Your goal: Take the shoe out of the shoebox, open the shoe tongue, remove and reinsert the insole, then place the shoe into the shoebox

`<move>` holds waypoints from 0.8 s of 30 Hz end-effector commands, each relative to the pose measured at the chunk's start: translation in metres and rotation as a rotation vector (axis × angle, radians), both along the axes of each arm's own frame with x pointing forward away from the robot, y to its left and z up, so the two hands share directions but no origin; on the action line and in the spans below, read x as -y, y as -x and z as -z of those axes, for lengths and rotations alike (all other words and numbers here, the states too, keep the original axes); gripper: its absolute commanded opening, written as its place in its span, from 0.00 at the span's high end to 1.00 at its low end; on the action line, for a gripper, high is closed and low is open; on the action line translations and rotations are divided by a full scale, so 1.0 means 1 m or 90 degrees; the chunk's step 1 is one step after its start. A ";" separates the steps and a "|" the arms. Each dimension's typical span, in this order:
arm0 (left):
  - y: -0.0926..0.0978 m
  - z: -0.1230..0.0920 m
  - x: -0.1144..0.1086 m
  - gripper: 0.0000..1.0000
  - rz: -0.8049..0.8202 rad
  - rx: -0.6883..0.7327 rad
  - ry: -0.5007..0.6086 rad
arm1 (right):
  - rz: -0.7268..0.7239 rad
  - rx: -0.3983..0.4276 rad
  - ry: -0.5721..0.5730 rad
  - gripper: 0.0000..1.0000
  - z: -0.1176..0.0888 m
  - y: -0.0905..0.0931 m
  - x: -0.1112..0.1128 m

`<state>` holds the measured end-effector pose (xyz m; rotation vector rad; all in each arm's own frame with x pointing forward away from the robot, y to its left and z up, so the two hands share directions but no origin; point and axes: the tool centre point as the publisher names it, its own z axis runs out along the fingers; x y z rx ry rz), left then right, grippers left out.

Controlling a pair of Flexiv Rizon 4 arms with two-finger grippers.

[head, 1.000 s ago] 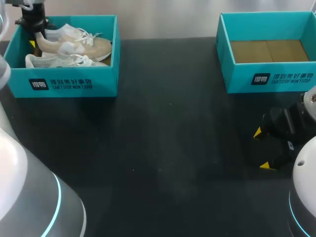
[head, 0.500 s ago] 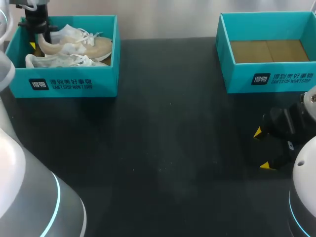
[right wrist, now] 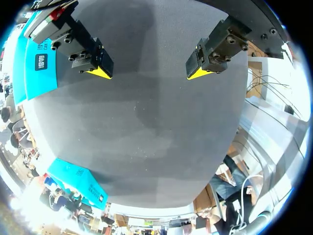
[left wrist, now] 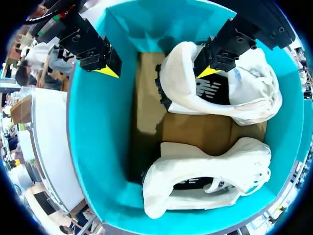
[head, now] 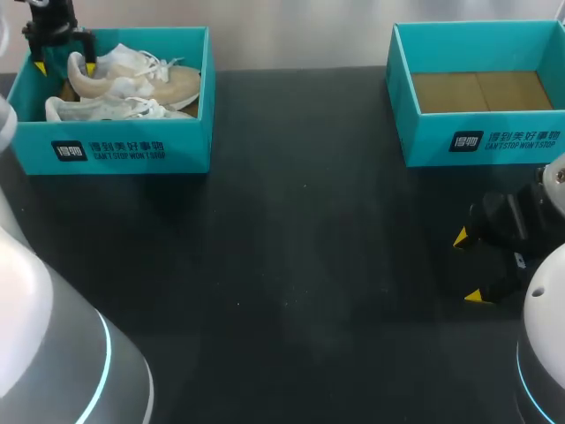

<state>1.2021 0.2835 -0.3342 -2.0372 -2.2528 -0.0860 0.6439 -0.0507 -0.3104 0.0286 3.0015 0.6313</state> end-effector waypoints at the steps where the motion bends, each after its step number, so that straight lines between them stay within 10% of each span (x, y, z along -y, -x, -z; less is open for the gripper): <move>1: 0.033 -0.037 0.005 0.00 0.003 0.033 -0.007 | 0.001 0.001 0.002 0.00 0.000 0.001 -0.001; 24: 0.168 -0.082 0.015 0.00 -0.008 0.043 0.053 | 0.001 0.001 0.002 0.00 0.000 0.001 -0.001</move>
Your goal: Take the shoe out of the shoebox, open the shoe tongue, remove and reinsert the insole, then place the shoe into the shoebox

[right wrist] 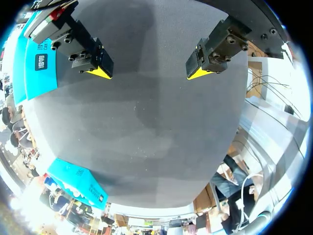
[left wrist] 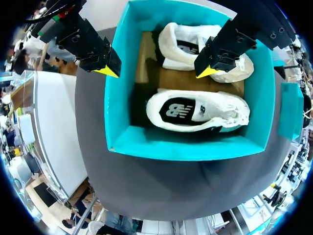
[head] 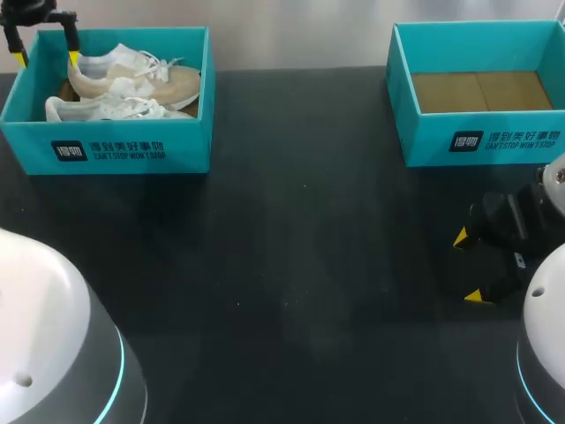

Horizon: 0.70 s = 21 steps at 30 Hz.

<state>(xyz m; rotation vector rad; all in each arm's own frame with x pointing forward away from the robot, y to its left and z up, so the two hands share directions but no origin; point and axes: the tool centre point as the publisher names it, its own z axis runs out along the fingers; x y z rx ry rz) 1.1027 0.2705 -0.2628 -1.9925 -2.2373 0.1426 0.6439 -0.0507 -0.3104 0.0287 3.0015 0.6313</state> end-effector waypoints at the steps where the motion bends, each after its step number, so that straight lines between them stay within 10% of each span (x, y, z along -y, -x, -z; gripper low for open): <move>1: 0.076 -0.012 0.002 0.00 0.002 0.127 -0.002 | 0.001 0.001 0.002 0.00 0.000 0.001 -0.001; 21: 0.088 -0.013 0.004 0.00 0.033 0.130 -0.013 | 0.001 0.001 0.002 0.00 0.000 0.001 -0.001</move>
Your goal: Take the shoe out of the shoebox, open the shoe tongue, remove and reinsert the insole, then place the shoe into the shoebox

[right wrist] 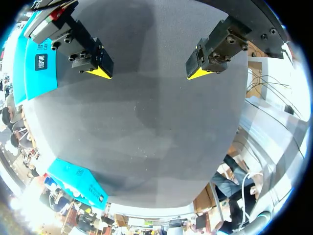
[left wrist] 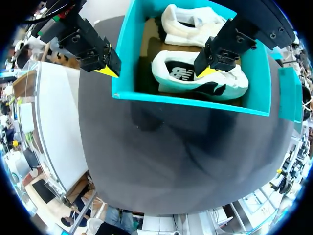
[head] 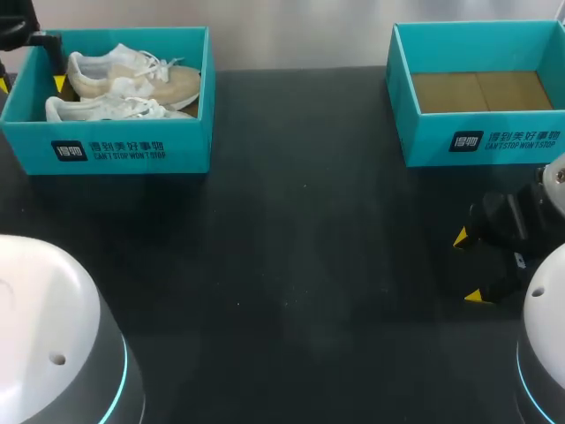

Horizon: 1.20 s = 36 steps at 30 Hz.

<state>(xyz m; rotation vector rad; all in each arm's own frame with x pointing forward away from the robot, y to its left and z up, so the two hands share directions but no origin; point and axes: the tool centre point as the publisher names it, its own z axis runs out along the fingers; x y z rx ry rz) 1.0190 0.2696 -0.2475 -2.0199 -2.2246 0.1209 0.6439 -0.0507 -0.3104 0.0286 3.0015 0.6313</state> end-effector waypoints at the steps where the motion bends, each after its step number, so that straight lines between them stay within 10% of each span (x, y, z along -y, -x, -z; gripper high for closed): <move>1: 0.004 0.005 0.005 0.00 0.025 0.128 -0.012 | 0.001 0.001 0.002 0.00 0.000 0.001 -0.001; 36: -0.023 0.073 -0.001 0.00 0.018 0.058 -0.019 | 0.001 0.001 0.002 0.00 0.000 0.001 -0.001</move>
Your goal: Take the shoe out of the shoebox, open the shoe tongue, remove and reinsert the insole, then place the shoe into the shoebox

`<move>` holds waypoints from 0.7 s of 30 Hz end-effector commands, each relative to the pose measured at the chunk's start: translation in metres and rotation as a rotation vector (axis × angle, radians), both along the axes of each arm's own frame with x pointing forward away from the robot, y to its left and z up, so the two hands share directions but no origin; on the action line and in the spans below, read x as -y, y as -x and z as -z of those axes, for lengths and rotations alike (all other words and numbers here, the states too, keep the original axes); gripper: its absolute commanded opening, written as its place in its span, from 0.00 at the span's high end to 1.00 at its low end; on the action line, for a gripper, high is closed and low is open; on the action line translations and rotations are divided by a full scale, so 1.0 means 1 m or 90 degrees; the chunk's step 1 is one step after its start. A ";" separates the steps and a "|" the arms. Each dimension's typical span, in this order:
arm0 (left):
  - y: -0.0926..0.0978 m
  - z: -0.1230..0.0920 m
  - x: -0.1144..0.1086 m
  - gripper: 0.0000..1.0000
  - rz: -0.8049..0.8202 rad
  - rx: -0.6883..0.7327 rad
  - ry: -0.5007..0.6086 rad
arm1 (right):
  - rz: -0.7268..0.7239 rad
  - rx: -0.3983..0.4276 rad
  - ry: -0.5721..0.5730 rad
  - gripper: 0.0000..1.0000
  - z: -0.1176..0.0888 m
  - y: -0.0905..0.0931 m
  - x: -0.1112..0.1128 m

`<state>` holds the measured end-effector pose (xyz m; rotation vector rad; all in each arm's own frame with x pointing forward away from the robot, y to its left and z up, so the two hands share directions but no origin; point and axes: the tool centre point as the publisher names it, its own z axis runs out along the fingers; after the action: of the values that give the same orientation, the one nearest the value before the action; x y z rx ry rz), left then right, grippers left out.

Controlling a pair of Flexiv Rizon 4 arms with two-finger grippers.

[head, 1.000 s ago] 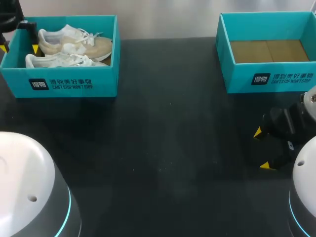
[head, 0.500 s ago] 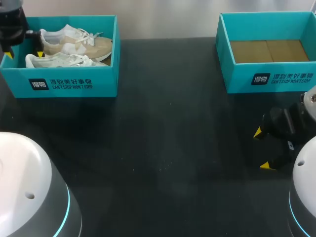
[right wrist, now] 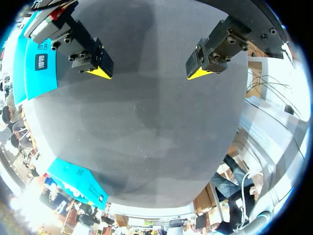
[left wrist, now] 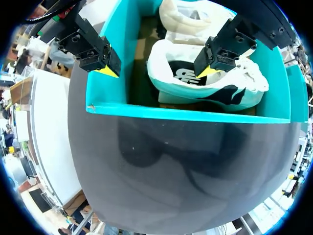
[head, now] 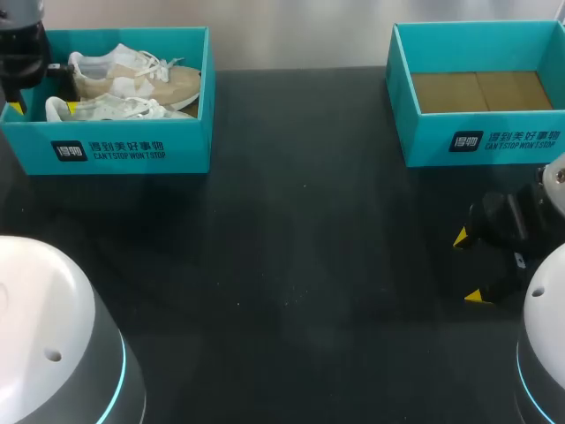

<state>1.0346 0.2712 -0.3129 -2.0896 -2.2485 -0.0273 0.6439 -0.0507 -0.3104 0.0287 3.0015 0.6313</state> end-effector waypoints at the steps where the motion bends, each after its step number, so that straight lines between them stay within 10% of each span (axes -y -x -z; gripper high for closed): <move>1: -0.007 0.009 0.000 0.00 0.002 -0.014 -0.001 | 0.001 0.001 0.002 0.00 0.000 0.001 -0.001; 21: -0.014 0.049 -0.001 0.02 0.004 -0.026 0.014 | 0.001 0.001 0.002 0.00 0.000 0.001 -0.001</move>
<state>1.0460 0.2711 -0.3586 -2.0870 -2.2288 0.0334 0.6439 -0.0507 -0.3104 0.0287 3.0015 0.6313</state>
